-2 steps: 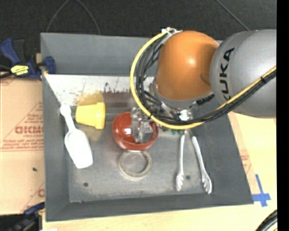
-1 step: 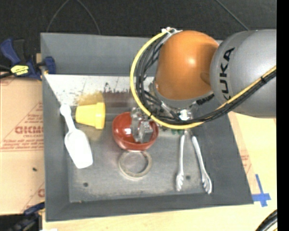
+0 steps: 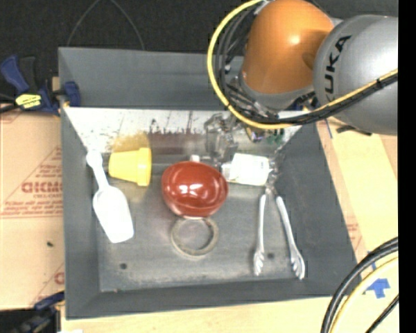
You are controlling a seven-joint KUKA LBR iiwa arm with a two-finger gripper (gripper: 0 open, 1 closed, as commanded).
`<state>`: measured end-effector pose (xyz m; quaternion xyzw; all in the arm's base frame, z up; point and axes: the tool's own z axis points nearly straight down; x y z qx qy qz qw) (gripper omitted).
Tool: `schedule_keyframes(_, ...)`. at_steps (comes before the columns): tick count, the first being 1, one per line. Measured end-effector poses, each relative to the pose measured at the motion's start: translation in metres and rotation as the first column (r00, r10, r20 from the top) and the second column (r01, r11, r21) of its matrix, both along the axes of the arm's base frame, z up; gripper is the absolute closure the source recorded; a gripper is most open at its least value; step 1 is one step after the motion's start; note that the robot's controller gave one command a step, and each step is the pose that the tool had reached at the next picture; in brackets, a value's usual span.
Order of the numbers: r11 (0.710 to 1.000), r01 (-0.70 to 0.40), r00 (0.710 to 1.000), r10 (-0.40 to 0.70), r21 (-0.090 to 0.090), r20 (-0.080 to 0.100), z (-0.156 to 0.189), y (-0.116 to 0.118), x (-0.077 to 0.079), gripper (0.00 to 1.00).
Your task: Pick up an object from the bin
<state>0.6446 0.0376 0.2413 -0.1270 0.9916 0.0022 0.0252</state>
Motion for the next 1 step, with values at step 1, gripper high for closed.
schedule_keyframes(1, 0.996, -0.093, 0.996, 0.093, -0.003, -0.012, -0.0143, -0.0540, -0.0679, 1.00)
